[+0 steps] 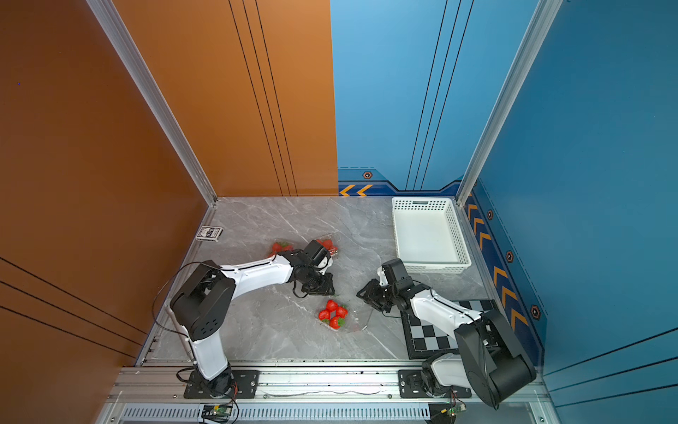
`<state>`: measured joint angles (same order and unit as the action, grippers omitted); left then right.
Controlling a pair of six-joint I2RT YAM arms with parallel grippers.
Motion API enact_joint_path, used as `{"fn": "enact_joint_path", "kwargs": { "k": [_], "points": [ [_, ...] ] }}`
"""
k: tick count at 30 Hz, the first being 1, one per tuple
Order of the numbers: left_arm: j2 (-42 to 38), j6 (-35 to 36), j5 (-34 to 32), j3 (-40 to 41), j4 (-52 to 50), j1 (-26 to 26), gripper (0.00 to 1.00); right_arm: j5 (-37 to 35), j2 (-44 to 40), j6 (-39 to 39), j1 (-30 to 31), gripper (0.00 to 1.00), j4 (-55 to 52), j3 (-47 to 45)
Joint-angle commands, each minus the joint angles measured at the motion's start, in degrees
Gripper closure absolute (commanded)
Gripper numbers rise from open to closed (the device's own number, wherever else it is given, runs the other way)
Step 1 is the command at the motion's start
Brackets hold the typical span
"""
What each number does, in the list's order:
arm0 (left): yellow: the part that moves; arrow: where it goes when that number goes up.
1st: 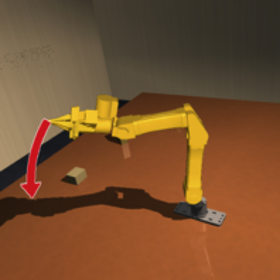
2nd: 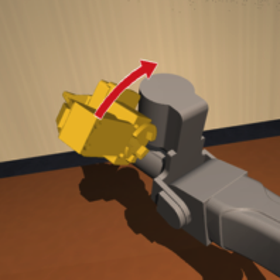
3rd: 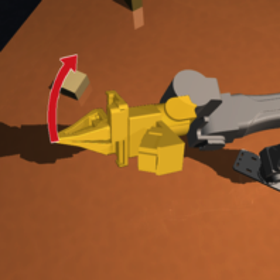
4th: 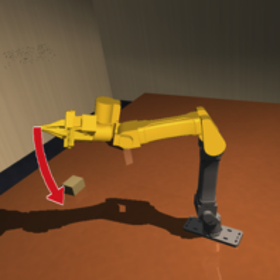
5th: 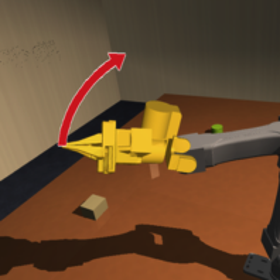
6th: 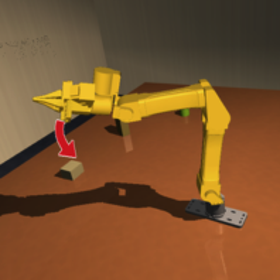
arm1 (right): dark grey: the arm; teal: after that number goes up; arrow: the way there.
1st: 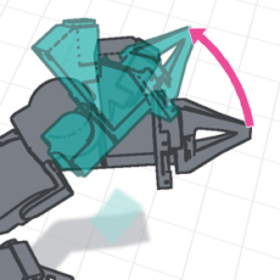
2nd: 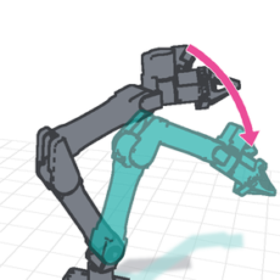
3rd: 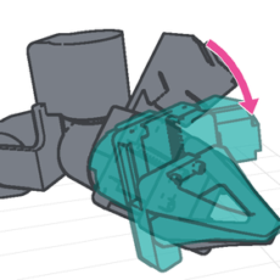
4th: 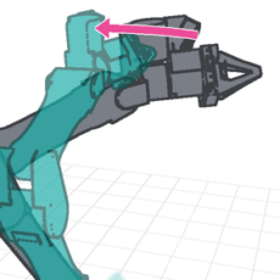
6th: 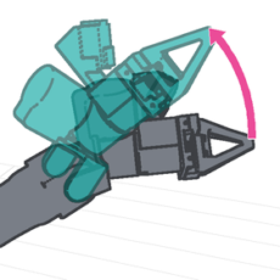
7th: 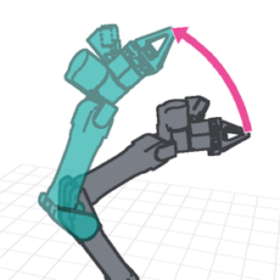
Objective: Pack strawberries into containers
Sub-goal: Adjust the packing box at the center of the board.
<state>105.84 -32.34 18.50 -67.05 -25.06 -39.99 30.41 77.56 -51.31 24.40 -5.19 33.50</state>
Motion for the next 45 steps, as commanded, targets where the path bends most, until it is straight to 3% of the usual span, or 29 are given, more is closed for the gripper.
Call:
{"fn": "enact_joint_path", "kwargs": {
  "k": [1, 10, 18, 25, 29, 45],
  "points": [
    [0.75, 1.23, 2.67, 0.6, 0.01, 0.24, 0.73, 1.06, 2.73, 9.77, 0.1, 0.62, -7.09, 5.19],
    [0.57, 1.53, 2.59, 0.27, 0.01, 0.59, 0.73, -2.84, 4.31, 16.32, 1.87, 0.62, -12.33, 7.81],
    [1.12, 1.49, 2.98, 0.07, 0.54, 0.0, 0.74, -4.42, 0.8, 15.6, 1.89, 0.46, -12.34, 5.82],
    [0.18, 1.41, 2.41, 0.14, 0.54, -0.09, 0.74, -5.12, -0.81, 14.79, 1.7, 0.45, -10.35, 5.26],
    [-0.58, 1.44, 2.07, 0.07, 0.54, -0.02, 0.74, -0.93, 0.11, 14.7, 2.45, 0.46, -6.27, 6.16],
    [-2.39, 0.26, 1.3, 1.47, 1.59, 1.83, 0.74, -1.89, 11.76, 20.26, 10.33, 0.62, -6.14, 16.06]
  ]
}}
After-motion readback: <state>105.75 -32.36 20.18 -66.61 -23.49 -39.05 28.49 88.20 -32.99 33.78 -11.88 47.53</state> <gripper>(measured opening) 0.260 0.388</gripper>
